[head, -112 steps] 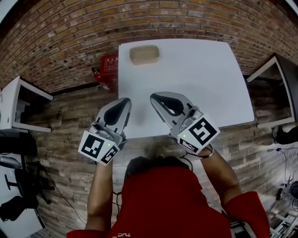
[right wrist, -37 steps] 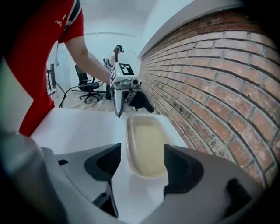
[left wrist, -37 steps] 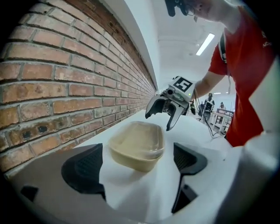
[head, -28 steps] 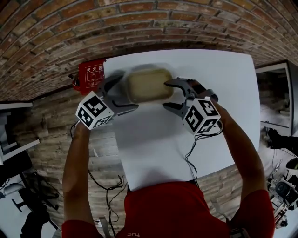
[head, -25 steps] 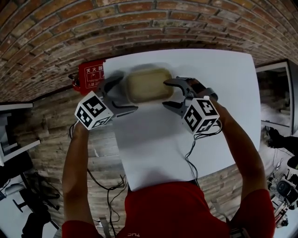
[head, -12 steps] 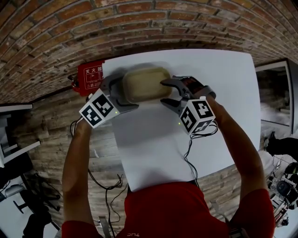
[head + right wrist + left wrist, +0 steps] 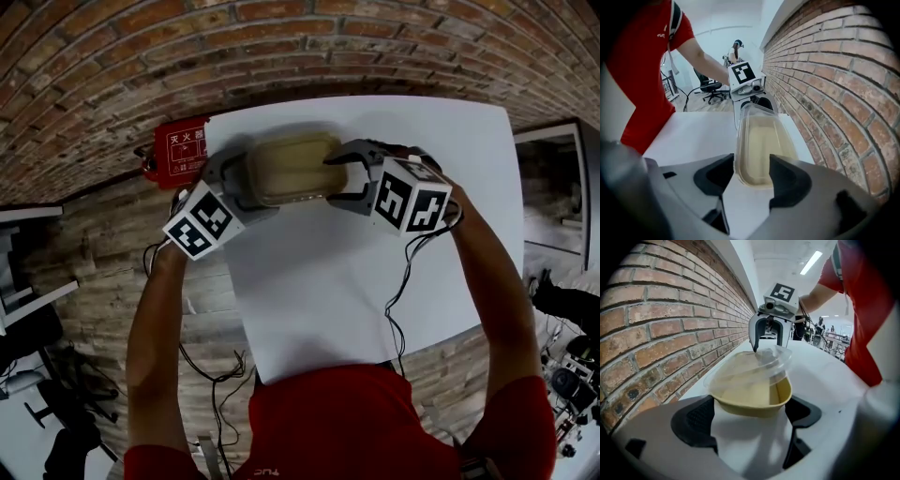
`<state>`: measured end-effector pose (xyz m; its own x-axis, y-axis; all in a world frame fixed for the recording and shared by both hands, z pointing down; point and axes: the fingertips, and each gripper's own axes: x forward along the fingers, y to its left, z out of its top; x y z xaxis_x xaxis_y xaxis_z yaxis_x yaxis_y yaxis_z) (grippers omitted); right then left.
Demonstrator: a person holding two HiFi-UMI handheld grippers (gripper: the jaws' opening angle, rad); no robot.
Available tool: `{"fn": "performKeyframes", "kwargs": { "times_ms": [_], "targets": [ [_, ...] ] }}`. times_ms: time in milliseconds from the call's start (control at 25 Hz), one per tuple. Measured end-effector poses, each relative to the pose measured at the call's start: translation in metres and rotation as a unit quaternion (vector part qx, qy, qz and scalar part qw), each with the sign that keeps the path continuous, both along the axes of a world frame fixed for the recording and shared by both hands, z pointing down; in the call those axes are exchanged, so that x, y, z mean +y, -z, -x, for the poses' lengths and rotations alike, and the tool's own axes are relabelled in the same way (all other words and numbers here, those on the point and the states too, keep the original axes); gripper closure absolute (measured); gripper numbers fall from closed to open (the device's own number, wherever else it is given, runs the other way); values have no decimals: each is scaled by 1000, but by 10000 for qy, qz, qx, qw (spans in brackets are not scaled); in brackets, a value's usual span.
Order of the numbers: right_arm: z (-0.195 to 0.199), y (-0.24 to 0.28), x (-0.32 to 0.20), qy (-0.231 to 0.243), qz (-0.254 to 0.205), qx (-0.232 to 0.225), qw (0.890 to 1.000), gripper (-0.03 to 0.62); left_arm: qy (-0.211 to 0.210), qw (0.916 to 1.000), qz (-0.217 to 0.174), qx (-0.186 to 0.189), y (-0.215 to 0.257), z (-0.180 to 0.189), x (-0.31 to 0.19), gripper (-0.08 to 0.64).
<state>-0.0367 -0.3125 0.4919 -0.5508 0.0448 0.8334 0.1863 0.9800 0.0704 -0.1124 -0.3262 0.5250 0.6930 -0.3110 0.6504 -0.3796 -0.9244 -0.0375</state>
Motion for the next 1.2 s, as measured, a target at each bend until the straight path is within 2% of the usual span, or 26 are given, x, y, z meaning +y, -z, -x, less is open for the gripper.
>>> {"fn": "performKeyframes", "kwargs": {
  "times_ms": [200,320,440,560,720,840,960,1080,1120,1200],
  "targets": [
    [1,7,0,-57,619,234,9978,344,29,10000,5,-19,-2,2,0,77],
    [2,12,-4,-113,1088,197,9938,344,24,10000,10,-25,-2,1,-1,77],
    [1,22,-6,-204,1105,334,9931,343,53,10000,54,32,-2,1,1,77],
    [-1,21,-1,-207,702,437,9964,342,33,10000,70,57,-2,1,3,86],
    [3,9,0,-101,-420,530,9977,342,44,9999,75,61,-1,1,3,86],
    [16,3,11,34,-966,497,9941,334,47,9999,72,66,-2,1,3,86],
    [35,-7,18,179,-1501,550,9870,308,42,9999,80,64,-2,0,4,86],
    [41,-21,13,376,-2130,917,9720,310,67,9999,90,53,-2,0,4,86],
    [41,-23,12,424,-2168,987,9703,310,73,9999,90,45,-2,0,3,86],
    [43,-18,13,389,-1866,925,9773,318,68,9999,81,30,-1,1,2,86]
  ]
}}
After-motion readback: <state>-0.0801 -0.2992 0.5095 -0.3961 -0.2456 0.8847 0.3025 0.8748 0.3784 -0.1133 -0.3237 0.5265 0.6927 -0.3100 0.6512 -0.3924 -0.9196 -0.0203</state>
